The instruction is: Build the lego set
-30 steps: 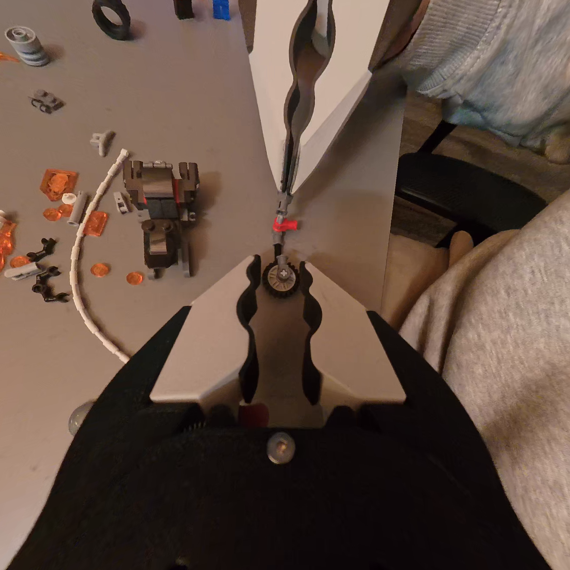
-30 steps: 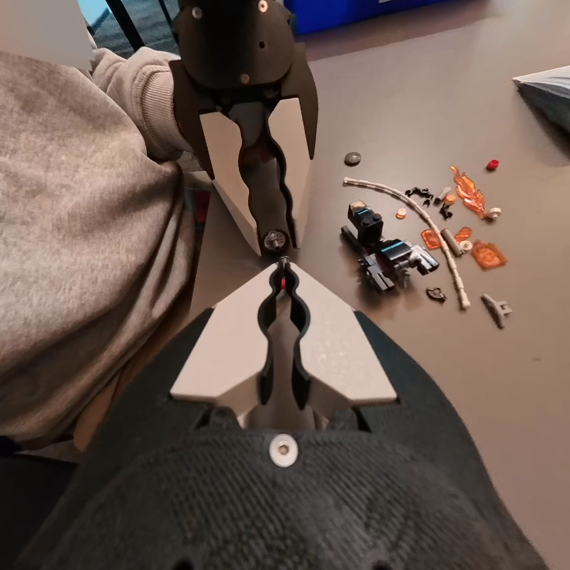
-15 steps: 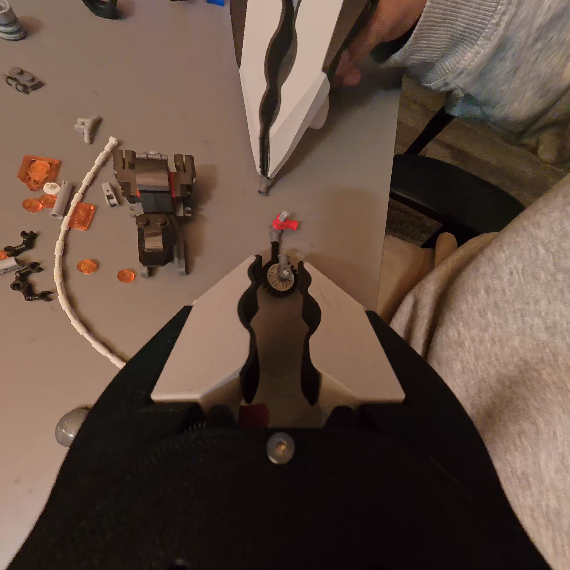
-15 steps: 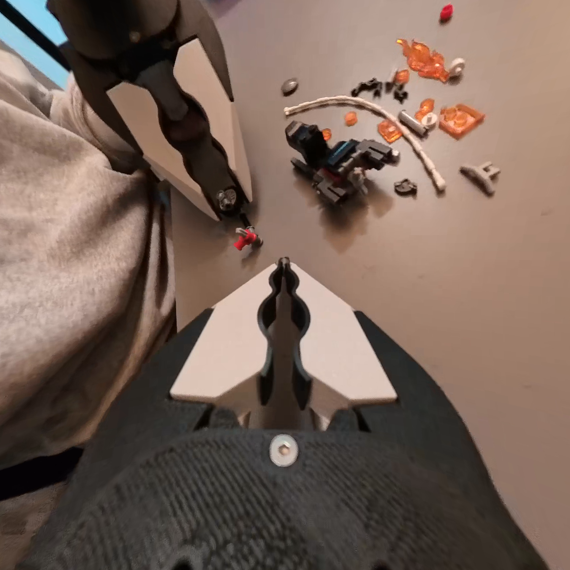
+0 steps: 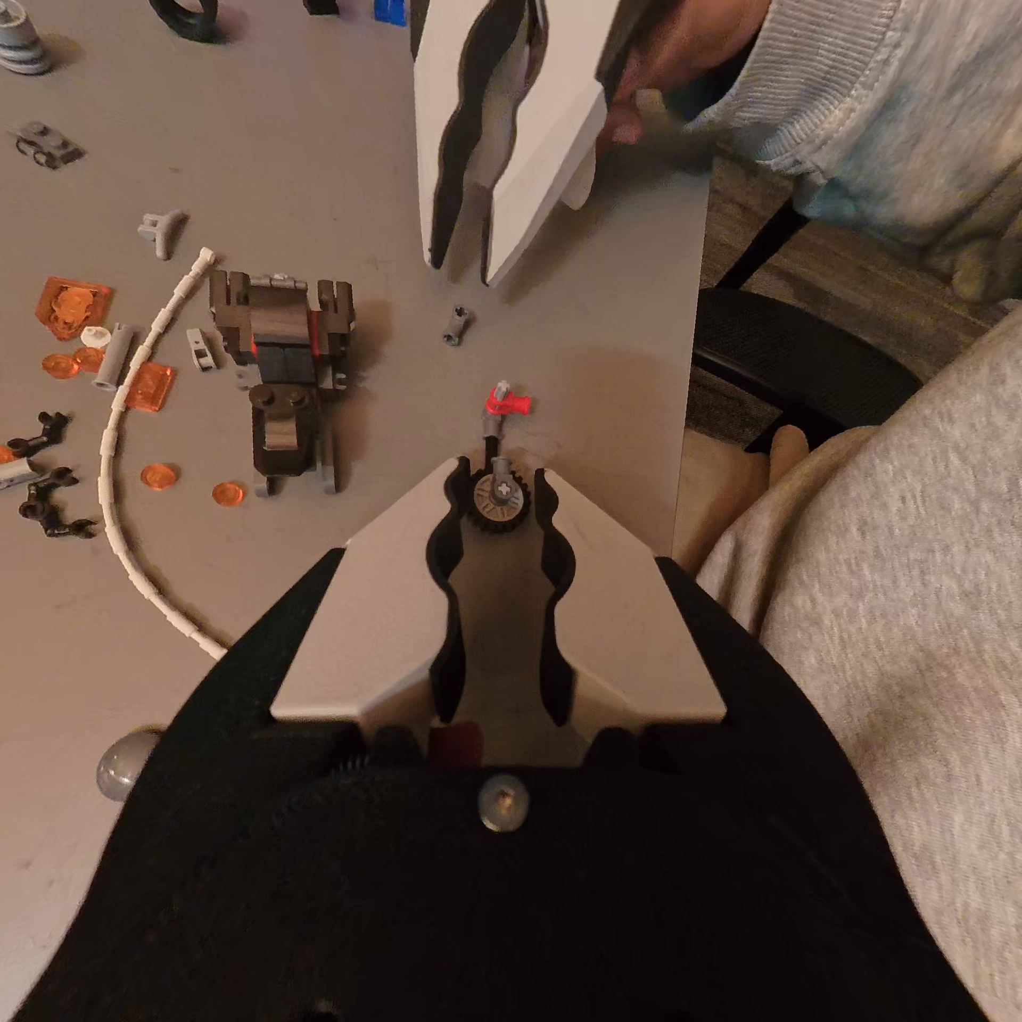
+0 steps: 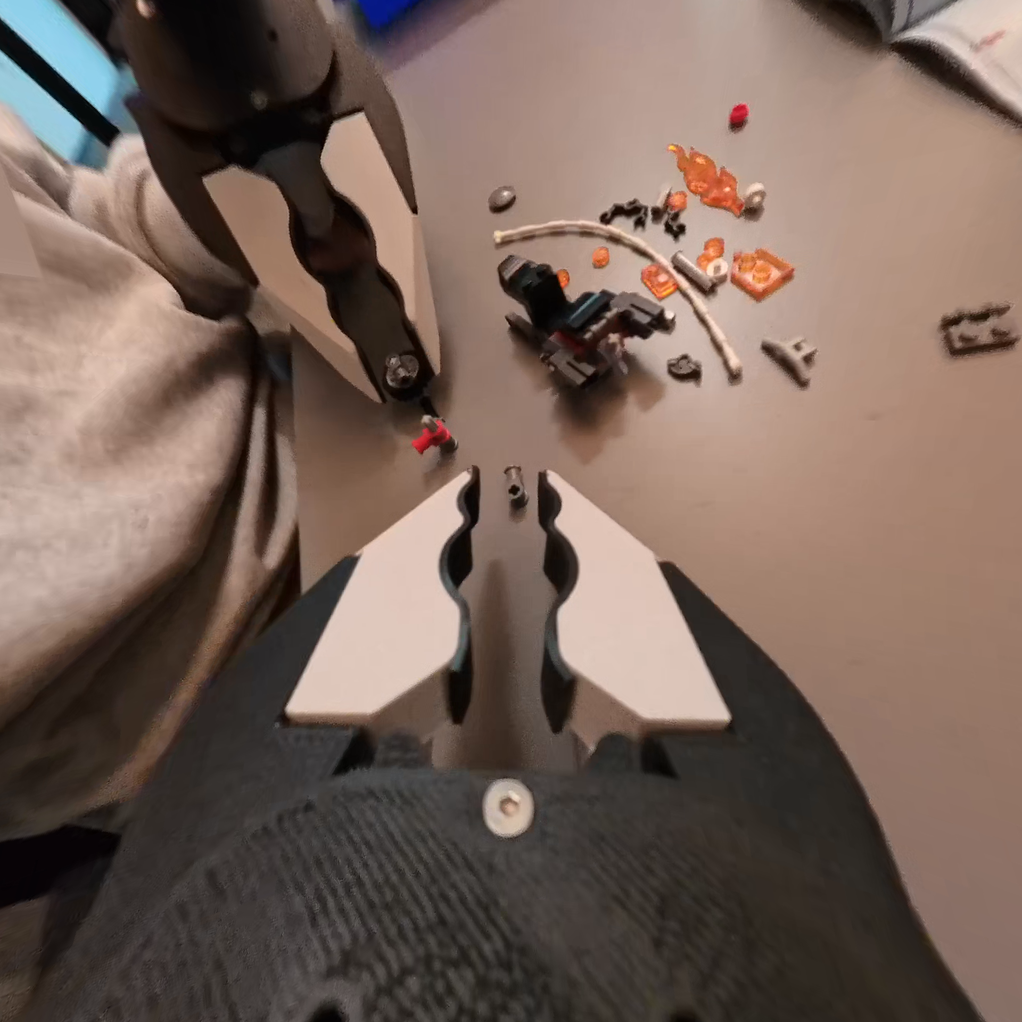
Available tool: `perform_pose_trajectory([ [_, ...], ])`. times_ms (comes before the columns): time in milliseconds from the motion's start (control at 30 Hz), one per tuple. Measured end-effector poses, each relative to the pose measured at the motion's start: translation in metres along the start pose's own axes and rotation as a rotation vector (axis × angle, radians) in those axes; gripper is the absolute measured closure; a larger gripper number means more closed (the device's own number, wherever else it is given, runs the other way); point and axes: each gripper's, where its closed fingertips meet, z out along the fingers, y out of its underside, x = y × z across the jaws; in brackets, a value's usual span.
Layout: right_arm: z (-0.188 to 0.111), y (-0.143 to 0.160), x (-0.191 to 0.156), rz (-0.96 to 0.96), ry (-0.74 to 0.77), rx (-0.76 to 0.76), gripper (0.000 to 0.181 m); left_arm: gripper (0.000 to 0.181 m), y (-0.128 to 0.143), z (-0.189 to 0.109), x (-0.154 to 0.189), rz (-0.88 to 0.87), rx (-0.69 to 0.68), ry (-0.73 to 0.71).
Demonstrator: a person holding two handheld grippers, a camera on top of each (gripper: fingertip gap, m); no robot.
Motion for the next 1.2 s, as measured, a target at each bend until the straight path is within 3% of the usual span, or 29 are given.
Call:
perform_pose_trajectory([
  [267, 0.012, 0.012, 0.003, -0.316, 0.197, -0.235, 0.169, 0.16, 0.0, 0.0, -0.001, -0.007, -0.001, -0.003],
  [467, 0.016, 0.009, 0.002, -0.364, 0.213, -0.243, 0.176, 0.162, 0.0, 0.0, -0.002, -0.011, -0.003, -0.003],
  [700, 0.017, -0.025, -0.038, -0.433, 0.063, -0.094, 0.177, 0.162, 0.001, 0.0, -0.002, -0.019, -0.003, 0.006],
  [1200, 0.035, -0.008, -0.04, -0.439, -0.09, -0.183, 0.176, 0.163, 0.001, 0.001, -0.002, -0.025, -0.005, 0.011],
])
